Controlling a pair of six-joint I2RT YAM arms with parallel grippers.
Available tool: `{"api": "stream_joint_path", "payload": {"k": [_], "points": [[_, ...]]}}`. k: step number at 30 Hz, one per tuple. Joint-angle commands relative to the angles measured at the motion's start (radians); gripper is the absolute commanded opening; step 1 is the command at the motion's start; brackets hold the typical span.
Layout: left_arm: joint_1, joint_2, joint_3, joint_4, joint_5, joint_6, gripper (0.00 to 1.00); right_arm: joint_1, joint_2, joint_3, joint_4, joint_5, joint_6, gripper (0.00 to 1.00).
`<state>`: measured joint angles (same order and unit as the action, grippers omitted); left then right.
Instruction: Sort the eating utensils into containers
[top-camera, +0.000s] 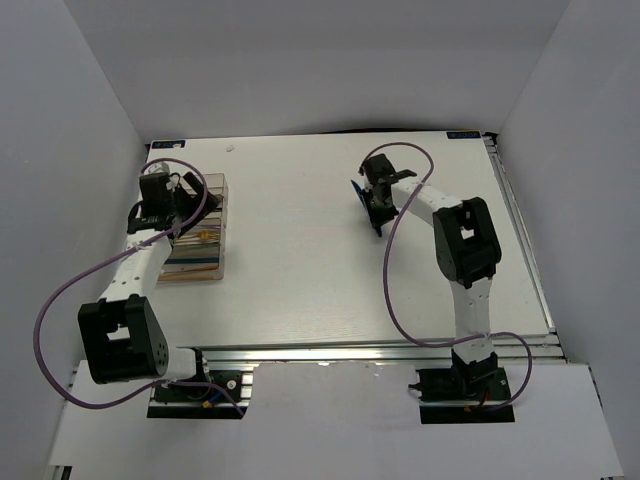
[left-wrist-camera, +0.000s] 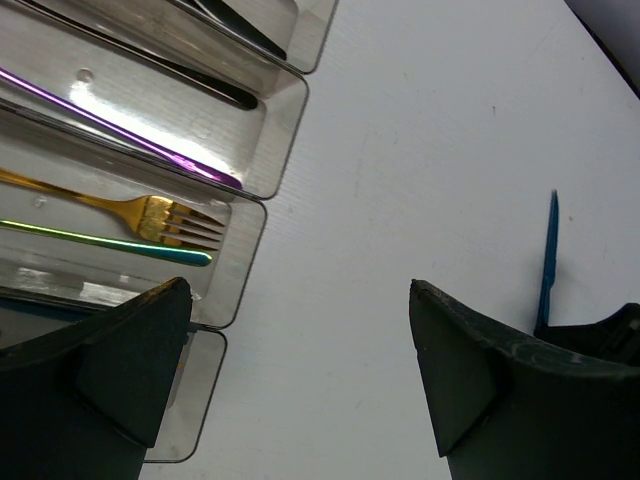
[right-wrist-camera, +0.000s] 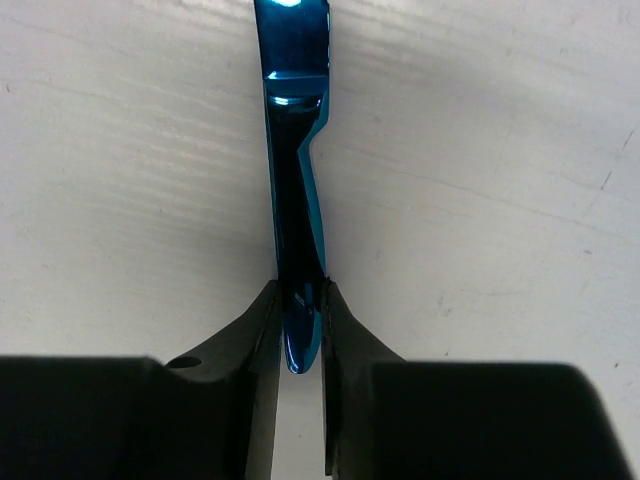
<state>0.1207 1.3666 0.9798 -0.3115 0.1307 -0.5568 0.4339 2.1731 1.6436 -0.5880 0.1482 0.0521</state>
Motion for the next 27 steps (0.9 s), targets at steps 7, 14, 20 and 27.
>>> {"api": "stream_joint_path", "payload": {"k": [7,14,20,27], "points": [[-0.185,-0.052,-0.044,0.109,0.127,-0.109,0.98,0.042,-0.142,-0.367,0.002,-0.041,0.126,0.0],[-0.351,-0.112,-0.366,0.61,0.139,-0.4,0.98,0.089,-0.341,-0.491,0.066,-0.05,0.236,0.0],[-0.473,-0.023,-0.477,0.914,0.092,-0.563,0.98,0.172,-0.45,-0.542,0.073,-0.007,0.291,0.0],[-0.582,0.123,-0.495,1.118,0.05,-0.684,0.98,0.242,-0.496,-0.561,0.083,0.008,0.33,0.0]]}}
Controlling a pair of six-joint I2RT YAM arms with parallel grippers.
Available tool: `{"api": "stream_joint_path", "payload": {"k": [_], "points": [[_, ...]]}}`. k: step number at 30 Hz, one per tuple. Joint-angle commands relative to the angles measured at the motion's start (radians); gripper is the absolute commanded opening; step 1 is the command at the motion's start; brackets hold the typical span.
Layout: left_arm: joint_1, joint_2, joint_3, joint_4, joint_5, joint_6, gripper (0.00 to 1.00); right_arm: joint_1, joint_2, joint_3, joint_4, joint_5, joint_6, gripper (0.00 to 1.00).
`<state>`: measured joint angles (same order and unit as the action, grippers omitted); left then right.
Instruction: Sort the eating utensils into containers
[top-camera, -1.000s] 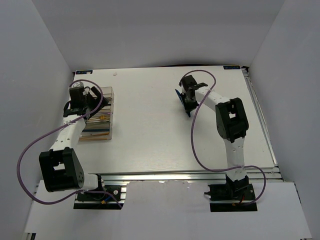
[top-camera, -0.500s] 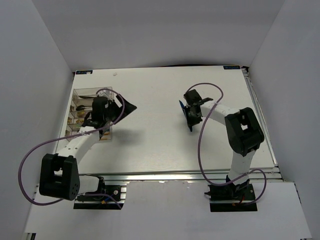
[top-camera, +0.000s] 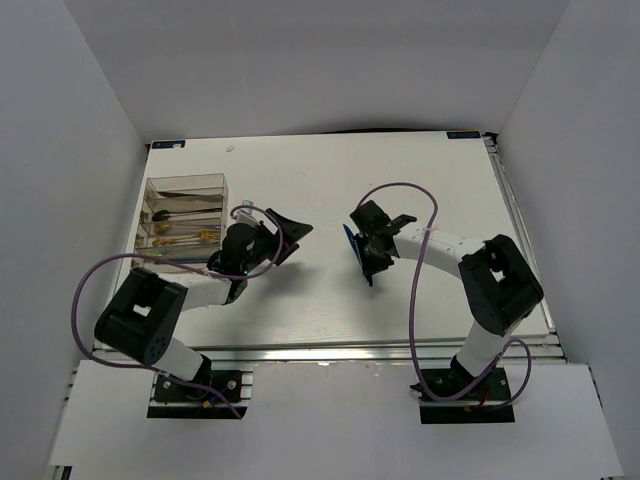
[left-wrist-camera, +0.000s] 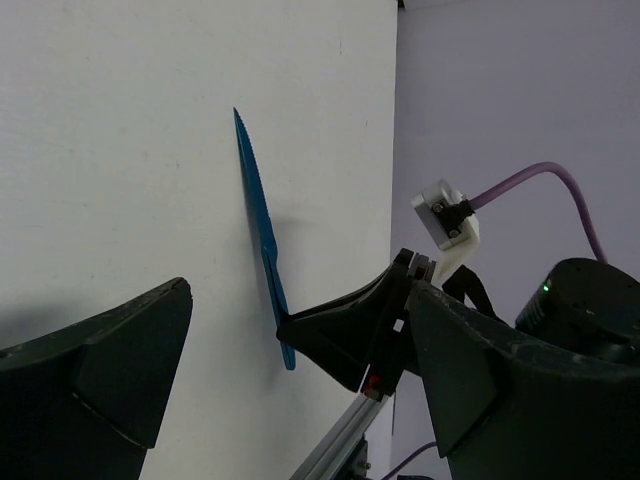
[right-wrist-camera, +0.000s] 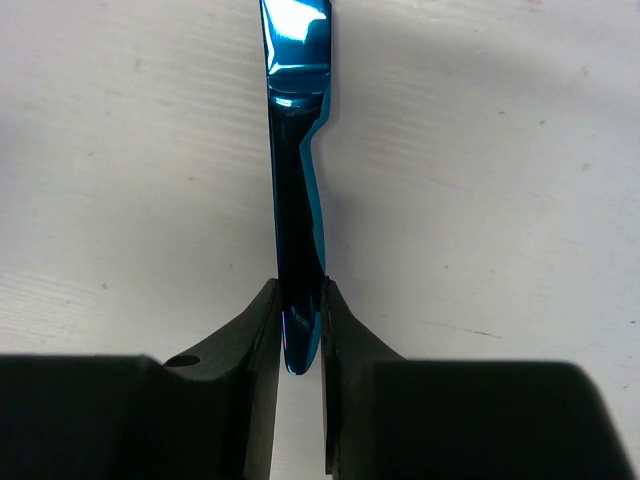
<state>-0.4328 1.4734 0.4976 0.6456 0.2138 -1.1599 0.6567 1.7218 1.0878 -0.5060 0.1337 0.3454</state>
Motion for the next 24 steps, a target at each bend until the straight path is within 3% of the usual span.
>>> {"api": "stream_joint_path", "payload": {"k": [1,10,15,19,24], "points": [[-0.047,0.071,-0.013,0.173,-0.042,-0.093,0.98,0.026,-0.048,-0.006,0.004,0.021,0.038,0.0],[-0.132,0.192,0.027,0.141,-0.102,-0.127,0.98,0.054,-0.065,-0.011,0.011,0.017,0.046,0.0],[-0.139,0.182,0.012,0.115,-0.132,-0.139,0.98,0.054,-0.001,-0.005,-0.002,0.018,0.02,0.0],[-0.139,0.082,0.024,-0.089,-0.189,-0.065,0.98,0.055,0.065,-0.012,-0.002,0.012,0.01,0.0],[-0.139,-0.201,0.126,-0.475,-0.45,0.109,0.98,0.06,0.093,-0.029,0.006,0.017,0.009,0.0]]}}
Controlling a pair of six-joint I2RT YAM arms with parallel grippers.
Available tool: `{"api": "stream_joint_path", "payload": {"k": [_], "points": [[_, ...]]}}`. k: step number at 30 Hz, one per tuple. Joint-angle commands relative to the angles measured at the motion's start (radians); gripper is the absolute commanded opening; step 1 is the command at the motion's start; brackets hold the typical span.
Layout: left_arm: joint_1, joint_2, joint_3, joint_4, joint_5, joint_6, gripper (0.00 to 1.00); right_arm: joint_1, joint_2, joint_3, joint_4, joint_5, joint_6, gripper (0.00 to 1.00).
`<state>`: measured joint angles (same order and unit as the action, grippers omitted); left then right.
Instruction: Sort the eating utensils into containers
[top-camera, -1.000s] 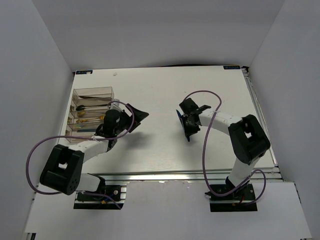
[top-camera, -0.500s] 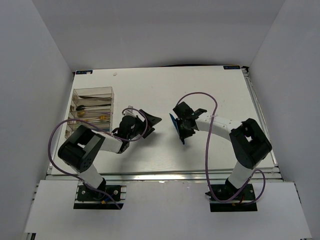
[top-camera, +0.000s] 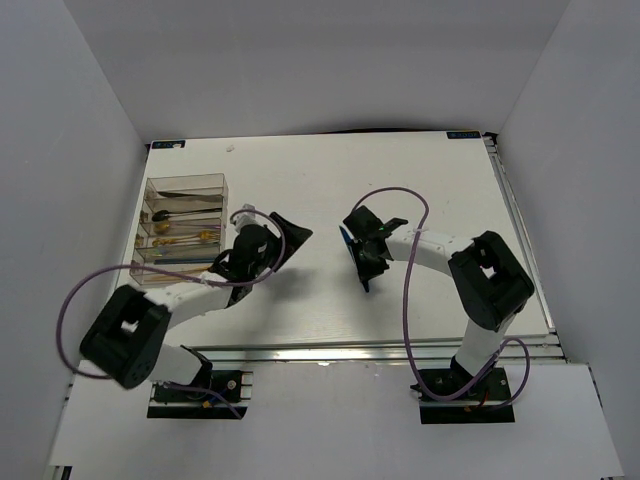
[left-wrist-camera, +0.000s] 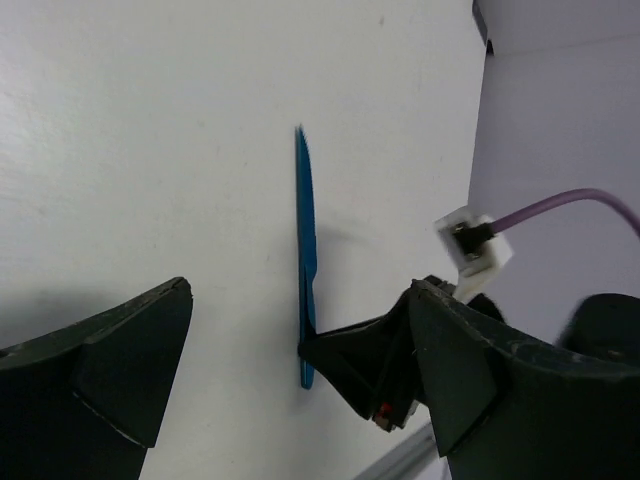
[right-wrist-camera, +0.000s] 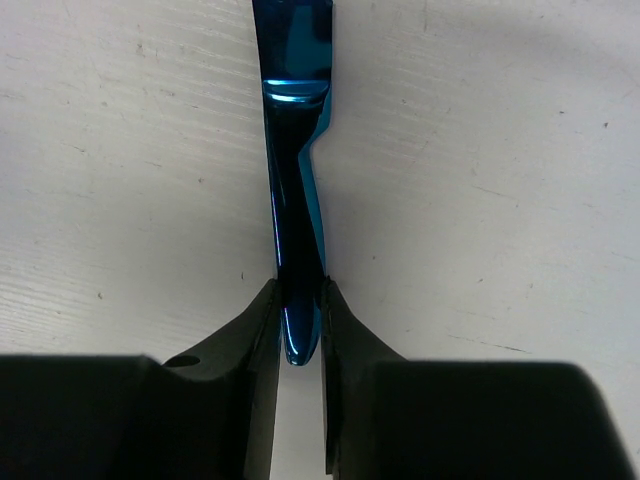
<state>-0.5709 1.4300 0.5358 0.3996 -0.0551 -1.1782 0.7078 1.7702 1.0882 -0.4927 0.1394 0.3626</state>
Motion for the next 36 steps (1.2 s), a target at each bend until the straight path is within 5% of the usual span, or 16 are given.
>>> {"api": "stream_joint_path", "payload": {"k": [1,2,3,4,7,13,15,23,32,36], "points": [[-0.001,-0.192,0.108,-0.34,-0.216,0.187,0.98,0.01,0.047,-0.03,-0.01,0.014,-0.01,0.0],[-0.001,-0.248,0.154,-0.39,-0.28,0.215,0.98,0.01,0.049,-0.028,-0.012,0.015,-0.011,0.03],[-0.001,-0.272,0.174,-0.488,-0.307,0.262,0.98,0.012,0.051,-0.025,-0.017,0.022,-0.011,0.22],[-0.001,-0.295,0.191,-0.522,-0.328,0.282,0.98,0.012,0.055,-0.024,-0.02,0.028,-0.011,0.31],[-0.001,-0.377,0.227,-0.605,-0.387,0.336,0.98,0.013,0.067,-0.013,-0.023,0.049,-0.016,0.48],[0.0,-0.427,0.23,-0.654,-0.405,0.371,0.98,0.019,0.141,0.022,-0.041,0.063,-0.037,0.47],[0.0,-0.422,0.219,-0.653,-0.391,0.368,0.98,0.021,0.158,0.027,-0.05,0.077,-0.037,0.36],[0.0,-0.437,0.202,-0.647,-0.377,0.368,0.98,0.035,0.198,-0.016,-0.056,0.069,-0.042,0.2],[0.0,-0.45,0.208,-0.656,-0.373,0.373,0.98,0.059,0.227,-0.067,-0.101,0.077,-0.033,0.28],[0.0,-0.45,0.21,-0.656,-0.371,0.374,0.98,0.064,0.239,-0.068,-0.106,0.065,-0.037,0.13]]}}
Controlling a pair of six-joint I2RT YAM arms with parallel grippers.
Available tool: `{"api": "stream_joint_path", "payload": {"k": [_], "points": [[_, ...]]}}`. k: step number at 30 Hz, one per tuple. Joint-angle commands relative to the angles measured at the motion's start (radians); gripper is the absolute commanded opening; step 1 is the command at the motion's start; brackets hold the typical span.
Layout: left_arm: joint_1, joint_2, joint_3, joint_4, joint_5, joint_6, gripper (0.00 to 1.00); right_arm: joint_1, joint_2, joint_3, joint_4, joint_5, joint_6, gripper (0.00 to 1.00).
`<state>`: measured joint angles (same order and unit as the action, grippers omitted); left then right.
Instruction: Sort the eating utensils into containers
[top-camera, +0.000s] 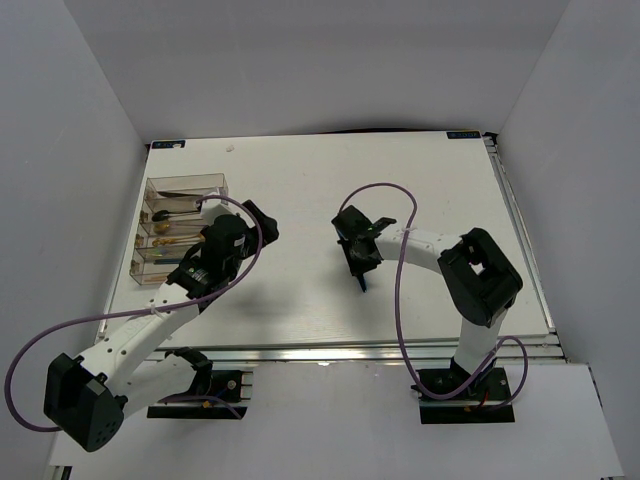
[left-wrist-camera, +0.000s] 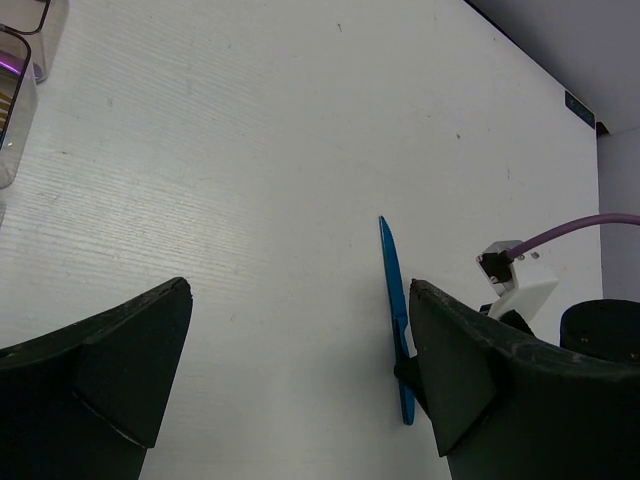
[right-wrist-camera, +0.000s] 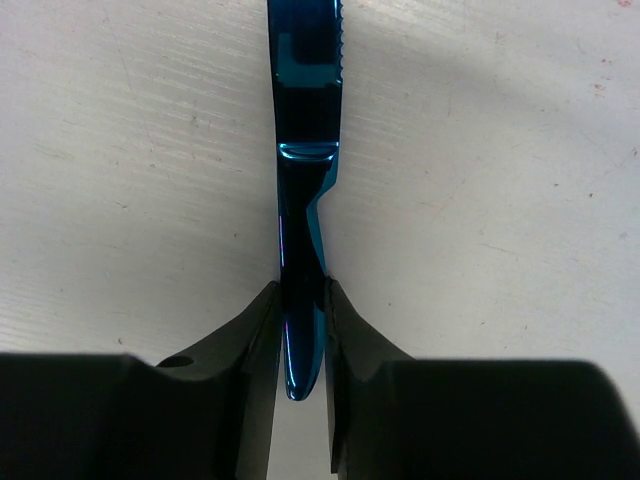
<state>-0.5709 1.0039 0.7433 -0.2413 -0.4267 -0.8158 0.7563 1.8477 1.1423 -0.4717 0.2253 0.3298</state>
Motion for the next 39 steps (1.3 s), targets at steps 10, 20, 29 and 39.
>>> {"api": "stream_joint_path", "payload": {"k": [10,20,29,39], "points": [[0.0,-0.005,-0.09,0.095,0.106,-0.045,0.98,0.015,0.003,-0.086,-0.12,0.017,0.034,0.0],[-0.003,0.116,-0.246,0.443,0.278,-0.204,0.98,0.02,-0.191,-0.064,-0.12,0.042,0.034,0.0],[-0.084,0.355,-0.3,0.778,0.321,-0.382,0.98,0.02,-0.208,-0.085,-0.094,0.017,0.028,0.0],[-0.164,0.62,-0.237,1.023,0.339,-0.485,0.98,0.049,-0.288,-0.07,-0.094,-0.043,0.034,0.0]]}}
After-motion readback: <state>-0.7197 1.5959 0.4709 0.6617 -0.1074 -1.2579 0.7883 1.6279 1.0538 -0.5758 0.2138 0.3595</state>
